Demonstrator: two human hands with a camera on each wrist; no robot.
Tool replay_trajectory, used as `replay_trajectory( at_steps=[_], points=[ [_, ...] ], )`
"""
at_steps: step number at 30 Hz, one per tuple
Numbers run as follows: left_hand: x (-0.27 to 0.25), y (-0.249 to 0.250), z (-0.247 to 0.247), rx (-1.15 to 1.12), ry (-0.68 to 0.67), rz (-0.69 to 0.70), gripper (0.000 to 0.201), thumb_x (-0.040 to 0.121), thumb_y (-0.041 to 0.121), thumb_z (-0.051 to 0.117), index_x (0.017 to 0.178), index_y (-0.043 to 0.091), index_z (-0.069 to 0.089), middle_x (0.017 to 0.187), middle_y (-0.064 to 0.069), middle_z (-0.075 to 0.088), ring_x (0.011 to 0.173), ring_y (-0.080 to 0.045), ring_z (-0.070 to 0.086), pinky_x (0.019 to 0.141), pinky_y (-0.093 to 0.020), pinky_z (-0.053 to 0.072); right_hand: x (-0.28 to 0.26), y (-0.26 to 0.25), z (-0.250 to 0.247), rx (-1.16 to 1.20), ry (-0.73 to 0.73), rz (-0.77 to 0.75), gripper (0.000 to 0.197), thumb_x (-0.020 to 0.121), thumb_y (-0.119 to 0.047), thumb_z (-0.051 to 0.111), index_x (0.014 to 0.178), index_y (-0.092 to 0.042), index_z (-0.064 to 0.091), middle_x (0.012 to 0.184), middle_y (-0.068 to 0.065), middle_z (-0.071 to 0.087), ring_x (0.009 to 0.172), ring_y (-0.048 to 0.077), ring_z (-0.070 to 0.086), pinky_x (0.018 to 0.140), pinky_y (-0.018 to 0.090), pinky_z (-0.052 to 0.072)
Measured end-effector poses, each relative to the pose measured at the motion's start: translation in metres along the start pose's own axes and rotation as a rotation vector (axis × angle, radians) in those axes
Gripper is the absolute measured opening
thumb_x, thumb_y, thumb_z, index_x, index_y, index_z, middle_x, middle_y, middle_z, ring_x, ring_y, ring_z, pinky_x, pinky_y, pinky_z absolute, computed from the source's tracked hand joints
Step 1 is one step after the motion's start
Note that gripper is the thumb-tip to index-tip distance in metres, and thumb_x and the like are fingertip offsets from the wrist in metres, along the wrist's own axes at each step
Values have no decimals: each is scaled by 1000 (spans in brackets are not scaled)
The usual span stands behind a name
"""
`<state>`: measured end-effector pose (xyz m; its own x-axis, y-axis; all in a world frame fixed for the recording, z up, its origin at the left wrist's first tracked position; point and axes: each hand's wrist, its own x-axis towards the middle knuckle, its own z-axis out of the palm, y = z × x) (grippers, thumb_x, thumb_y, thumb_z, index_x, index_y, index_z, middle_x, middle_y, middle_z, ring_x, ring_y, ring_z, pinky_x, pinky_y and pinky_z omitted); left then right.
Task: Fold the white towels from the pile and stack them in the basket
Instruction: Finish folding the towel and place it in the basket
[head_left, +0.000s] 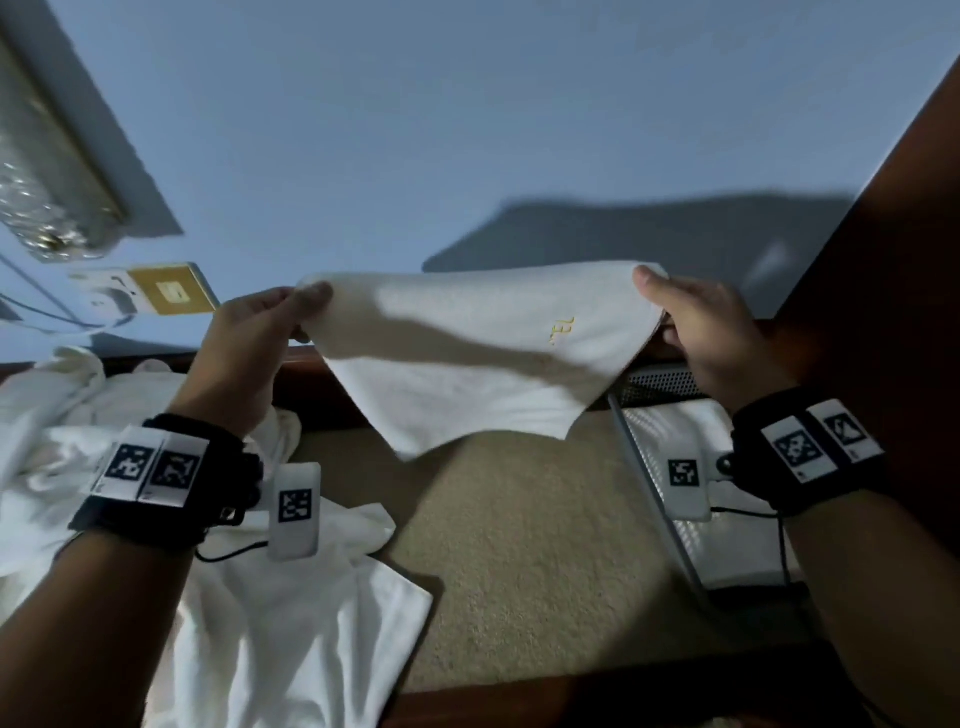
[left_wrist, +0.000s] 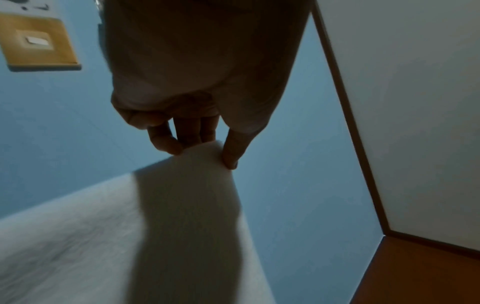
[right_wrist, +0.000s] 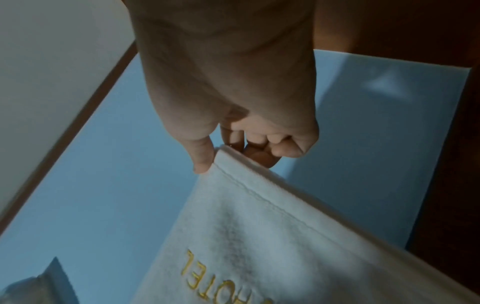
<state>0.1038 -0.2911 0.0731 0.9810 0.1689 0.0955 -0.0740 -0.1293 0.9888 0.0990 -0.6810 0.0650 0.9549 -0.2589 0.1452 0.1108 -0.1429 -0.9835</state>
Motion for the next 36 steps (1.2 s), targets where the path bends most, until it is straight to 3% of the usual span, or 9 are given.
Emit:
replay_trajectory(
  at_steps=[2, 5, 10, 17, 23, 26, 29, 32, 36],
  points=[
    [-20, -7, 0, 15, 7, -20, 29, 98, 25, 68, 79, 4, 69, 55, 7, 64, 51, -2, 58, 55, -11, 46, -14, 14, -5, -11, -22, 7, 20, 100, -26, 67, 91, -8, 73, 81, -1, 73, 67, 1, 65, 61, 12, 48],
    [-50, -48, 2, 71, -17, -80, 29, 100, 22, 64, 76, 7, 65, 48, 10, 59, 46, -2, 52, 52, -12, 42, -40, 67, -16, -43, -89, 107, 31, 98, -27, 70, 96, 4, 76, 98, 10, 79, 84, 11, 71, 80, 36, 58],
    [-113, -177, 2, 117, -41, -341, 24, 97, 22, 69, 79, 6, 69, 61, -1, 56, 64, -18, 50, 51, -15, 39, -112, 170, -29, -179, -203, 403, 28, 96, -32, 71, 94, -4, 76, 92, 13, 72, 87, 26, 64, 74, 35, 45],
    [-239, -288, -4, 131, -106, -644, 23, 95, 27, 72, 79, 10, 67, 71, -8, 49, 70, -18, 46, 65, -34, 30, -228, 278, -54, -211, -254, 672, 16, 93, -21, 76, 91, -5, 78, 88, 0, 72, 83, 13, 64, 75, 32, 44],
    [-311, -338, -3, 211, -109, -725, 33, 84, 49, 73, 72, 19, 68, 69, -5, 56, 71, -21, 50, 67, -35, 34, -289, 341, -64, -323, -332, 655, 49, 82, -49, 81, 79, -1, 73, 77, 2, 70, 77, 19, 67, 75, 38, 48],
    [-320, -352, 0, 220, -83, -758, 40, 74, 59, 72, 82, 20, 74, 72, -3, 61, 72, -21, 54, 68, -36, 37, -300, 354, -63, -422, -389, 678, 15, 95, -23, 73, 85, -14, 78, 86, 9, 76, 89, 28, 73, 88, 46, 54],
    [-310, -343, 7, 229, -78, -757, 37, 82, 43, 75, 91, 7, 73, 74, -6, 62, 74, -22, 55, 66, -34, 38, -291, 357, -56, -396, -395, 648, 7, 94, -21, 75, 90, -17, 78, 89, 5, 78, 90, 24, 74, 88, 47, 56],
    [-298, -336, 14, 299, -79, -725, 38, 95, 37, 73, 86, 0, 69, 71, -7, 64, 67, -20, 57, 66, -33, 43, -280, 349, -52, -392, -338, 565, 32, 96, -29, 73, 87, 1, 67, 80, 21, 67, 75, 21, 63, 72, 40, 47],
    [-299, -331, 12, 221, 22, -689, 36, 94, 34, 73, 82, 1, 65, 75, -9, 65, 71, -25, 59, 71, -38, 46, -277, 341, -57, -333, -328, 482, 38, 97, -27, 72, 82, 5, 57, 69, 16, 52, 64, 21, 48, 65, 37, 38]
  ],
)
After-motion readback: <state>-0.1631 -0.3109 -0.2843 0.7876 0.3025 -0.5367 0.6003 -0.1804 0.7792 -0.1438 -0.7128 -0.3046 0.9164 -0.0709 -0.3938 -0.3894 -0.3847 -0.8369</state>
